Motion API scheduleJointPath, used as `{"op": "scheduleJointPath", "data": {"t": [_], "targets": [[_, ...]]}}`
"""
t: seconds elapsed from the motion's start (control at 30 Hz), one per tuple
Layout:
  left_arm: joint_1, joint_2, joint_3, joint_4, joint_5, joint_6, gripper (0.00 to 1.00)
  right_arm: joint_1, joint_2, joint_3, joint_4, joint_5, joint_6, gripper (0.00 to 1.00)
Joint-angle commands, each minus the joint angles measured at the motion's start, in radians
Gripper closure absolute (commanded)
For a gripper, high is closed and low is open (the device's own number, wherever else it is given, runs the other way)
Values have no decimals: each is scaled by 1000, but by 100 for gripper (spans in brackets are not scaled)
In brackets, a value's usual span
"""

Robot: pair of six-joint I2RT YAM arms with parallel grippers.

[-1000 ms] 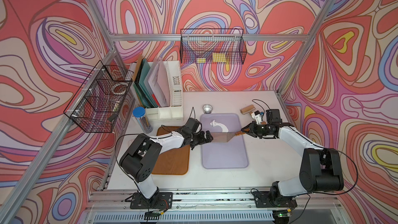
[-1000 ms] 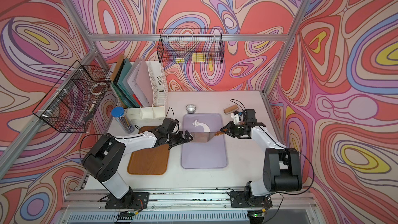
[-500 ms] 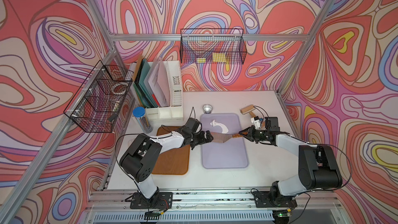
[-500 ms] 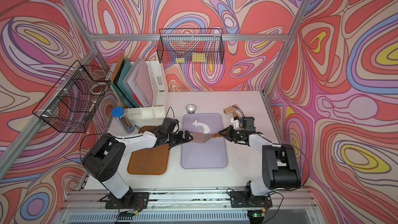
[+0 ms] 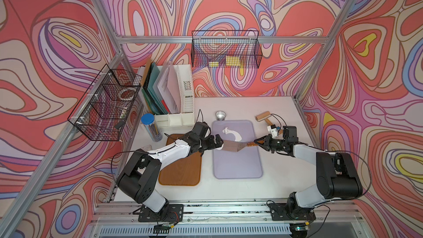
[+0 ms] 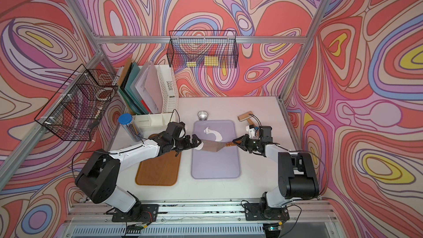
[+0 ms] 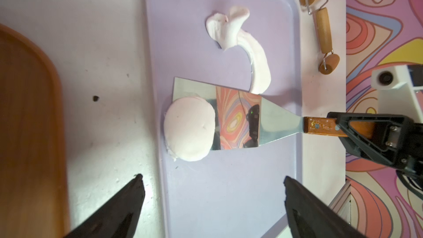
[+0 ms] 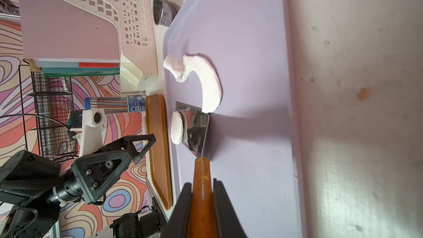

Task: Roll out the dumpling wrappers from the dough
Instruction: Scoop the dumpling wrapper from the work surface.

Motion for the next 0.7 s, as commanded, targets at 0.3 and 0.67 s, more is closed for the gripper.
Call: {"op": "scheduleJointPath", "data": {"t": [0.3,0.67], "targets": [[134,-181,-95,-99,-55,53,0,-34,-54,-33,103,-112,57,100],[241,-341,-141,-156,-60,33,0,46,-208,69,-78,-55,49,100]]}}
